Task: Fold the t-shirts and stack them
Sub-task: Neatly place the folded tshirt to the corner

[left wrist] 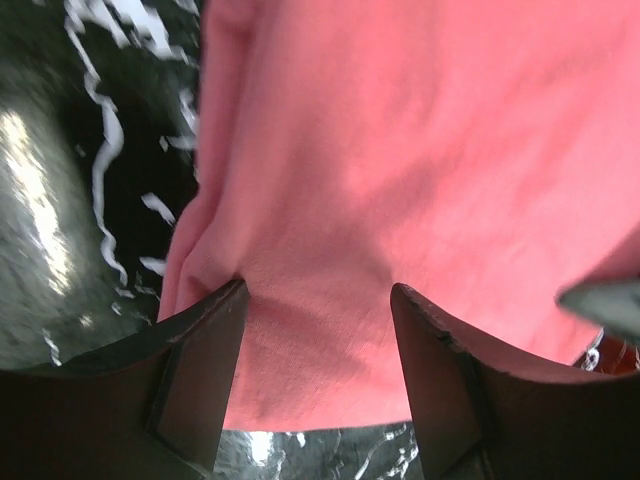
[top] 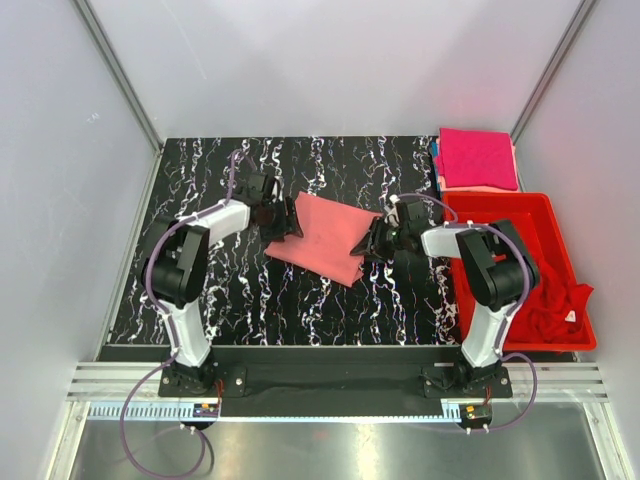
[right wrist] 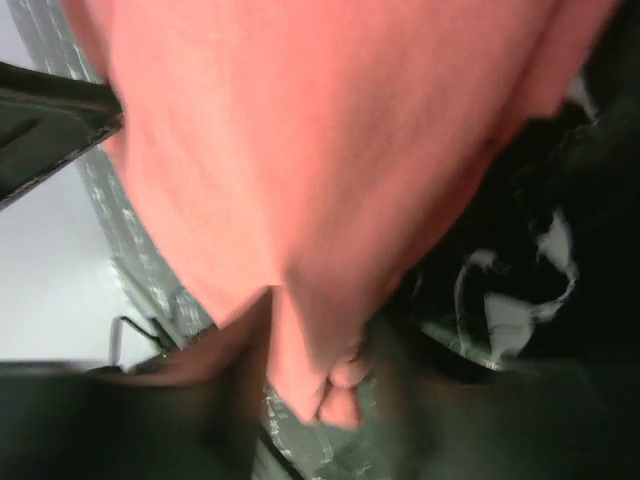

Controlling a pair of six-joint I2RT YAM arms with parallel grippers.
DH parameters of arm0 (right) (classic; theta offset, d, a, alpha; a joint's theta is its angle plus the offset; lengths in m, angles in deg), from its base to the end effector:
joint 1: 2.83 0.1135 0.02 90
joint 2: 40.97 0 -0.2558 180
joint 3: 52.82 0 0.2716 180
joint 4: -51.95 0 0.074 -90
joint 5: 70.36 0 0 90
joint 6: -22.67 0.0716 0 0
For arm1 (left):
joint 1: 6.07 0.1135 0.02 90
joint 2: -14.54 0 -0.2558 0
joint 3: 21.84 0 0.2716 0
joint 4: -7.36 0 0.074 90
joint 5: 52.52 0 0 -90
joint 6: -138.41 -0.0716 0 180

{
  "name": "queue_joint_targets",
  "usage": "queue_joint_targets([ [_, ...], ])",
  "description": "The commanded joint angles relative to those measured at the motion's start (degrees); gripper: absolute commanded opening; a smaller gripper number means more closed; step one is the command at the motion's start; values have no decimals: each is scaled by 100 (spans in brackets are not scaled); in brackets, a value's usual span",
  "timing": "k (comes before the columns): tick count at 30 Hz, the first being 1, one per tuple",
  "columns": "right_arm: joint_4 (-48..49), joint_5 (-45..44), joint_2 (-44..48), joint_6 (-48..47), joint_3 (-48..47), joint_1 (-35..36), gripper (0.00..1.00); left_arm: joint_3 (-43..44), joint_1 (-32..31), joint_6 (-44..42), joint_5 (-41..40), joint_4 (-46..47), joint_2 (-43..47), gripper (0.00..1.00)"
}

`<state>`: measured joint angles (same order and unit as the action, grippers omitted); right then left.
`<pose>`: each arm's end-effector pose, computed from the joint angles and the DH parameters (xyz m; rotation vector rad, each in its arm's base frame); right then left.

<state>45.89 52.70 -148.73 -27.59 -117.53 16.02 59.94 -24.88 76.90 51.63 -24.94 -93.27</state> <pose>0.3510 0.1611 0.0704 0.1859 2.5731 1.1314 0.3896 -0.1512 0.1158 -0.1315 2.6665 -0.6069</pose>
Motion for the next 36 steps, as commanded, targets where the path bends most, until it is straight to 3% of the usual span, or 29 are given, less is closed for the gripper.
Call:
queue_joint_targets([
  [1, -122, -423, 623, 183, 123, 13, 56, 454, 79, -378, -475, -287, -170, 67],
  [2, -282, -554, 773, 130, 123, 13, 72, 542, 105, -414, -492, -375, -162, 67],
  [7, -2124, -1432, 1311, -432, -579, -39, 79, 1122, 202, -590, -545, -893, 172, 68],
  [9, -2348, -1802, 1285, -494, -861, -75, 81, 1132, 185, -590, -266, -877, 427, 68],
  [15, -1927, -1689, 645, -643, -1195, -443, 85, 482, 237, -300, 526, -412, 691, 69],
  [29, -1601, -670, -868, -819, -2215, -664, 95, 24, 404, -230, 413, -95, -161, 68],
  [36, -1707, -274, -728, -942, -1872, -664, 95, -2, 404, -256, 422, -16, -232, 68],
])
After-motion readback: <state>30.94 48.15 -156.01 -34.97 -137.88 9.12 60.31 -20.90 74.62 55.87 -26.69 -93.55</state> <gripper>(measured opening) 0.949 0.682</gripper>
